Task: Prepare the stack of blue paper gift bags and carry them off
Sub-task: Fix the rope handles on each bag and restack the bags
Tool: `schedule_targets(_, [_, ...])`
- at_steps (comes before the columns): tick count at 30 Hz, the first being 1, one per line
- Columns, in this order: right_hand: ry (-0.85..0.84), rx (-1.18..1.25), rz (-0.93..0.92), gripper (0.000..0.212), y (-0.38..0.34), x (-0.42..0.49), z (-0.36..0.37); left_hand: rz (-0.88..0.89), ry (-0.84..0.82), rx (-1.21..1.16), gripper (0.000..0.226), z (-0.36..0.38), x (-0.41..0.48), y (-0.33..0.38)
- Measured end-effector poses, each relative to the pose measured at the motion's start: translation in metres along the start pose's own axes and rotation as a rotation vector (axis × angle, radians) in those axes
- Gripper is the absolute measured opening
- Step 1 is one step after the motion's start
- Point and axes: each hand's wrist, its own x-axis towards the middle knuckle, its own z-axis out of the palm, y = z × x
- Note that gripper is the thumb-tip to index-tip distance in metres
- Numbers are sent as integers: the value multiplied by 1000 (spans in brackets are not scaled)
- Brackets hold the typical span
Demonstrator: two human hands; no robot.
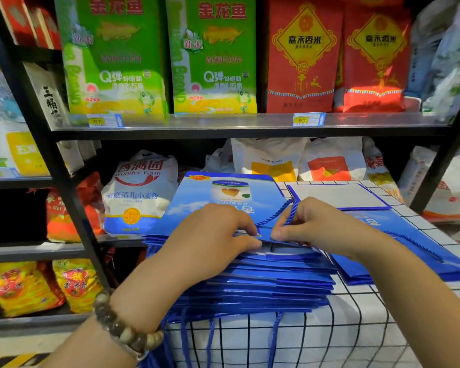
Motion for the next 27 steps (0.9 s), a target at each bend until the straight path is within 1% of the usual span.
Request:
schedule_targets(2, [-7,-58,-14,31,-1,-5,-1,-16,62,-21,19,1,0,2])
schedule_targets(3, [-37,-67,-17,33,-2,-8,-3,-28,103,-17,17,1,1,3])
schedule_targets(4, [-77,-65,-17,32,-3,-11,-4,-45,143,-8,15,2,1,4])
schedule_targets(6, [-115,-128,-10,16,-4,-15,-6,-82,204,0,16,5,1,7])
schedule_targets(7, [-111,-197,-7,15,-2,-14,-6,-95,227,2,15,6,1,8])
schedule_targets(9, [-91,-282,11,19,2,-11,-5,-97,252,10,17,7,1,12])
schedule_targets(11, [-84,-275,14,20,4,-9,-4,-65,218,31,28,7,-2,16])
schedule_targets(12, [-87,-257,7,19,5,-10,-4,-48,188,43,30,6,-4,20])
schedule_targets(14, [-95,-238,-12,18,6,-10,-5,-31,156,97,27,8,-5,27])
schedule_targets(17, [-103,-251,-30,21,7,-7,-7,-57,172,325,44,18,-1,36])
schedule_targets(19, [-111,-243,-48,24,6,-5,-6,-94,179,398,48,22,2,44])
schedule_targets(22, [-83,-230,-47,24,7,-3,-6,-110,147,469,39,22,1,50])
schedule_targets(25, [-63,-239,-50,22,7,-2,-4,-90,132,497,16,22,-2,52])
schedule_targets(27, [-30,-263,-69,28,6,-1,-1,-70,118,513,17,23,-2,52])
